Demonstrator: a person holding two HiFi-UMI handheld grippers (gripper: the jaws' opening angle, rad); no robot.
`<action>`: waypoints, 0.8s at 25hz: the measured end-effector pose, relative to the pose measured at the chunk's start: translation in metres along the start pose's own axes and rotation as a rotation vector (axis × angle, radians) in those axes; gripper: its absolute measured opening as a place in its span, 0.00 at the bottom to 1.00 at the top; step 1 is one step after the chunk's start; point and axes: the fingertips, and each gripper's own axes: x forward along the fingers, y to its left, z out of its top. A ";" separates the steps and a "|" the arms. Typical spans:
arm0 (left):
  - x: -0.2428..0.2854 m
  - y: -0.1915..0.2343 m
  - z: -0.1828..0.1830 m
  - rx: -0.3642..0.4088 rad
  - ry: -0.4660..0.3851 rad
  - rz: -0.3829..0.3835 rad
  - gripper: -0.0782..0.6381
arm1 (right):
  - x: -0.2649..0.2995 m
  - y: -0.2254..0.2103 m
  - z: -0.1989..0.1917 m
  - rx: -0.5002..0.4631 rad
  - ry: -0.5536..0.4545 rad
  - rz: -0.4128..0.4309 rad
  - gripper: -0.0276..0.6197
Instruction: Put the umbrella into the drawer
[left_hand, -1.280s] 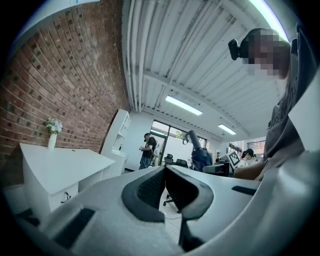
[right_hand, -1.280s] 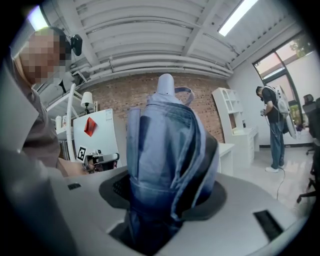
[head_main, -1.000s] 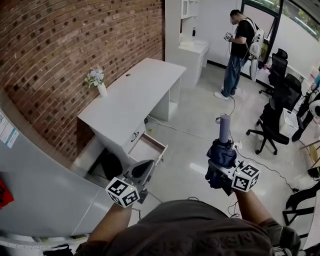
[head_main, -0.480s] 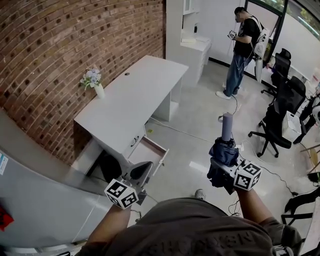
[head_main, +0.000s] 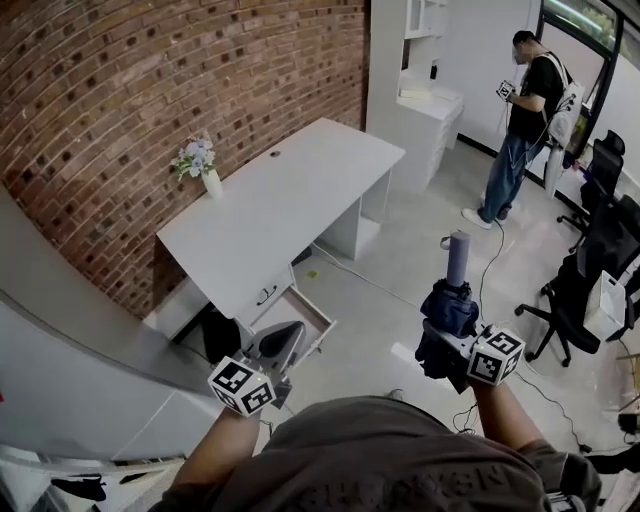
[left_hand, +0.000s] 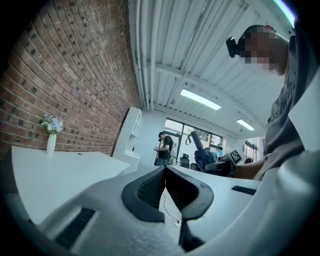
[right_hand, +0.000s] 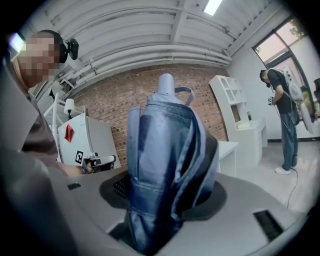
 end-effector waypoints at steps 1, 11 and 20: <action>0.014 -0.003 -0.001 -0.007 -0.011 0.022 0.12 | -0.002 -0.017 0.004 -0.003 0.010 0.012 0.41; 0.141 -0.045 -0.005 -0.008 -0.042 0.133 0.12 | -0.016 -0.150 0.041 -0.026 0.067 0.119 0.41; 0.166 -0.023 -0.009 -0.018 -0.014 0.150 0.12 | 0.005 -0.190 0.041 -0.002 0.083 0.104 0.41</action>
